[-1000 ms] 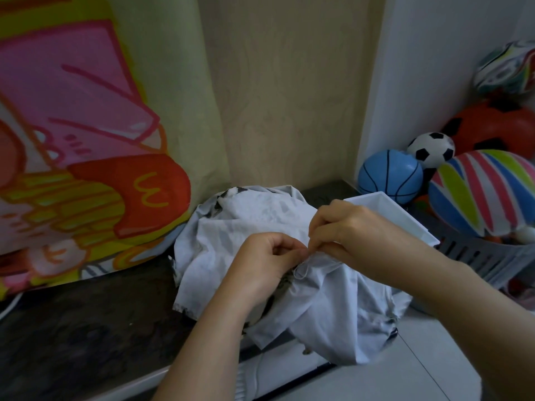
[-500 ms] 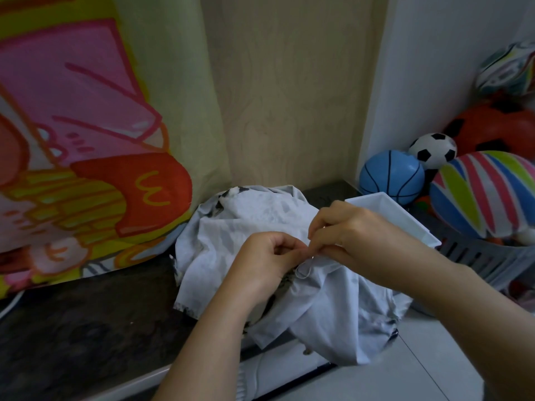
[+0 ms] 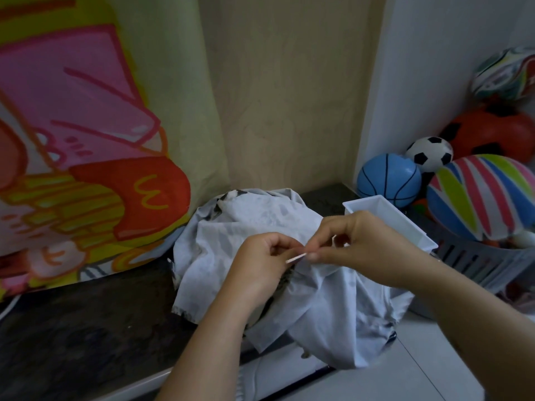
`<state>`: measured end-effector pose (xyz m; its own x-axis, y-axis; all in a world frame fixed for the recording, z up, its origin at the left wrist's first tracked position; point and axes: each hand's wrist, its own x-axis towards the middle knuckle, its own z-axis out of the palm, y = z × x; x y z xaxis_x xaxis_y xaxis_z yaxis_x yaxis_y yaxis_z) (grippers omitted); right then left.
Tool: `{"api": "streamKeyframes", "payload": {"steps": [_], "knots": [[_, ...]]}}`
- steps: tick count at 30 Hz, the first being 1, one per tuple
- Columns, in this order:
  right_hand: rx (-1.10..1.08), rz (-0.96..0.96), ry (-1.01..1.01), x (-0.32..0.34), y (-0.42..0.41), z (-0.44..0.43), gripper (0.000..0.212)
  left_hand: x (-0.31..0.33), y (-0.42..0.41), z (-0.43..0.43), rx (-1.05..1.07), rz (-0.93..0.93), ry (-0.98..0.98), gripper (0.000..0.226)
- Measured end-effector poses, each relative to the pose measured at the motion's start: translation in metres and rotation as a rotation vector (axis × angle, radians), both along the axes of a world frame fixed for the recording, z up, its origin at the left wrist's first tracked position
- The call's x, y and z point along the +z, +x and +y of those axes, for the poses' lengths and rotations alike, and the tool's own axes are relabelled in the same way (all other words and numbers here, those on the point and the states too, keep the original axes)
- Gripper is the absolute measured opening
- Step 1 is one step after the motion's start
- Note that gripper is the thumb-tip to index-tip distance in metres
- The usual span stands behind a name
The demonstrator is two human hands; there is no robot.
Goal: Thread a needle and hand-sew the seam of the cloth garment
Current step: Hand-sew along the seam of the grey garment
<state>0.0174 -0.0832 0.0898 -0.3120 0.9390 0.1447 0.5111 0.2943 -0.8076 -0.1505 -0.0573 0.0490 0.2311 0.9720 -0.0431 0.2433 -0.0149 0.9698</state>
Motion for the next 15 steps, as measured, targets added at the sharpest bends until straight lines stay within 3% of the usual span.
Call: {"api": "streamKeyframes", "payload": {"steps": [6, 15], "knots": [[-0.252, 0.49, -0.219, -0.0055, -0.0115, -0.0013, 0.002, 0.0001, 0.0032, -0.0004, -0.041, 0.013, 0.049, 0.012], [-0.278, 0.539, -0.291, -0.0047, -0.0091, 0.0043, 0.01, 0.0082, 0.0074, -0.0066, -0.077, -0.105, 0.087, 0.011]]}}
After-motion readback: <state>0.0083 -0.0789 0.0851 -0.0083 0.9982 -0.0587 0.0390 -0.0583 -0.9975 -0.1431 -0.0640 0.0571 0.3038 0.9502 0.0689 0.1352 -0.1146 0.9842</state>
